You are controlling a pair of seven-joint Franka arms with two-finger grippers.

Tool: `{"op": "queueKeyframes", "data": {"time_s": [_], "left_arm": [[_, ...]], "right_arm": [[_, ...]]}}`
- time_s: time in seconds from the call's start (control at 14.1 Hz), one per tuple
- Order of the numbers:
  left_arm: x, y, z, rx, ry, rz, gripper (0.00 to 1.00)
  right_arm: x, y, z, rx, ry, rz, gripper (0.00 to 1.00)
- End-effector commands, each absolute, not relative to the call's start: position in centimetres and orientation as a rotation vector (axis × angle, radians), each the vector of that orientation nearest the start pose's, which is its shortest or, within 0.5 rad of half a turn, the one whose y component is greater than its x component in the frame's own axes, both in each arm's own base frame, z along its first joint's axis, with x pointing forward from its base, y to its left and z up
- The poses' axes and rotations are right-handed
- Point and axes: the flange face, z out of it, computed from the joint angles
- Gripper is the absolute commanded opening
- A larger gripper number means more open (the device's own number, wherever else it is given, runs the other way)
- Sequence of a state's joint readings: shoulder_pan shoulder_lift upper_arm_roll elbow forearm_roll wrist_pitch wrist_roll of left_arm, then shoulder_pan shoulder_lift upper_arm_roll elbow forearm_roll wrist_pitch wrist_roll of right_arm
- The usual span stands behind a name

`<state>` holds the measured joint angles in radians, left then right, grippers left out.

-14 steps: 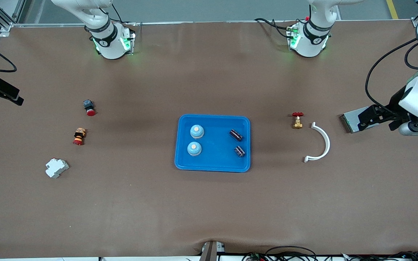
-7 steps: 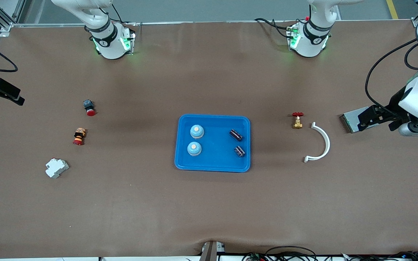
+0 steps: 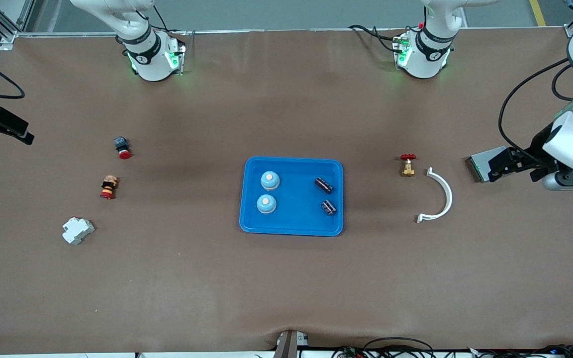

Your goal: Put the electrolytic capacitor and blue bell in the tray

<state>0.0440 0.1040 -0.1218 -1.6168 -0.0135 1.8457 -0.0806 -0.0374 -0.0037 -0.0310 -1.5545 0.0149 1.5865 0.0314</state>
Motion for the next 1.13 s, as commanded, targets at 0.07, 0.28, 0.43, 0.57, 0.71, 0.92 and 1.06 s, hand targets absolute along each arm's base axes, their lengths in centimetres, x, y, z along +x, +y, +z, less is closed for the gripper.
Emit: {"op": "queueKeyframes", "data": {"time_s": [0.07, 0.28, 0.43, 0.57, 0.71, 0.92, 1.06], "left_arm": [[58.9, -3.8, 60.6, -3.172, -0.030, -0.088, 1.00], [57.4, -3.7, 62.5, -3.168, -0.028, 0.046, 1.00], [57.4, -3.7, 62.1, -3.164, -0.031, 0.072, 1.00], [57.5, -3.7, 61.9, -3.165, -0.028, 0.080, 1.00], [57.4, -3.7, 62.0, -3.165, -0.026, 0.077, 1.00], [57.5, -3.7, 61.8, -3.165, -0.026, 0.082, 1.00], [57.5, -3.6, 61.9, -3.165, -0.028, 0.080, 1.00]], "right_arm": [[54.5, -3.6, 64.0, -3.112, 0.179, -0.077, 1.00], [54.5, -3.9, 64.0, -3.112, 0.187, -0.079, 1.00], [54.6, -3.7, 64.0, -3.112, 0.182, -0.082, 1.00], [54.5, -3.7, 64.0, -3.112, 0.182, -0.077, 1.00], [54.5, -4.0, 64.0, -3.113, 0.187, -0.072, 1.00], [54.5, -4.0, 63.8, -3.114, 0.182, -0.068, 1.00], [54.5, -4.1, 63.9, -3.120, 0.177, -0.068, 1.00]]}}
